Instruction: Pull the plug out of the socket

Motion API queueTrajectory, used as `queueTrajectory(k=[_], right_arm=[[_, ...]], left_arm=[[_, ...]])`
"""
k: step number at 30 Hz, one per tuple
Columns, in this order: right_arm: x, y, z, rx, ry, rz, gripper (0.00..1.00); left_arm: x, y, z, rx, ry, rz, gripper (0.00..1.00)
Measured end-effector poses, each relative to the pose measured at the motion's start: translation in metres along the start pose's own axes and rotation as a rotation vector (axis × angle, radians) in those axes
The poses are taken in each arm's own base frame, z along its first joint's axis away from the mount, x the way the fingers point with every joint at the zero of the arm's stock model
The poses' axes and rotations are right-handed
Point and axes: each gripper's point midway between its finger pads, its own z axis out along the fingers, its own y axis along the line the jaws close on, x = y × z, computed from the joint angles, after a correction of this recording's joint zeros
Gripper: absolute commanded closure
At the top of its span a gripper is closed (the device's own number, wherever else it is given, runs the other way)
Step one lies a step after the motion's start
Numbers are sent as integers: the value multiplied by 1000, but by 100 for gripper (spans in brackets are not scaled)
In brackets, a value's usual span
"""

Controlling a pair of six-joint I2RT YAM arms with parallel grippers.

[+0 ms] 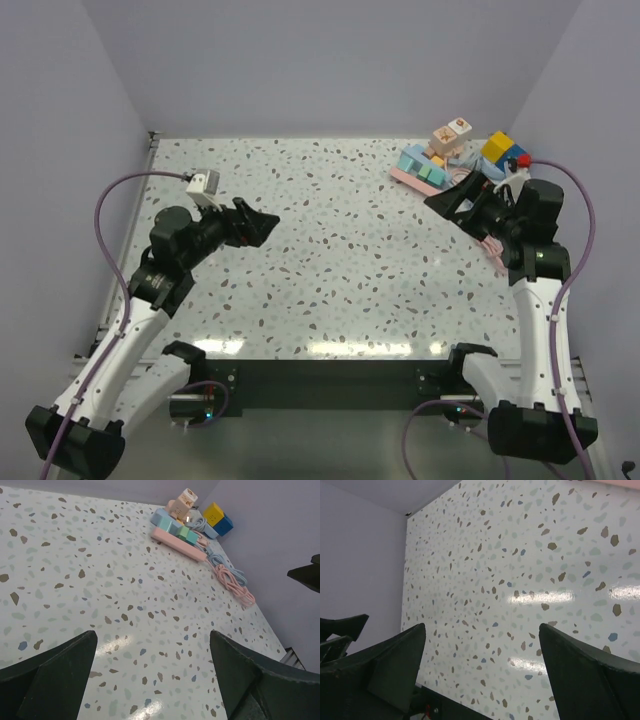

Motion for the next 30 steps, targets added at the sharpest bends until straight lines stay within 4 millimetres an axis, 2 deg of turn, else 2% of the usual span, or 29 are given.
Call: queueTrajectory(k=[3,7,10,15,18,22,26,30], right_arm=[[5,-8,0,38,16,0,1],[4,-29,9,126,20,5,2],[0,-58,25,233,25,5,2],[1,-122,60,463,64,92,3],[-3,-138,75,509,19,177,7],[-9,-145,90,537,-84,289,12],[-12,-154,115,565,-133,372,18],[-3,-181,142,639,-138,490,22]], left_arm=[[2,-2,-4,9,7,0,0],[11,-1,-3,13,38,-7,0],[21,3,-3,8,62,-16,0],[28,8,0,-3,84,-23,0],[32,11,3,-11,98,-28,0],[43,19,10,-29,131,-48,0],[52,25,15,-43,154,-69,0],[57,29,21,-52,165,-76,0]])
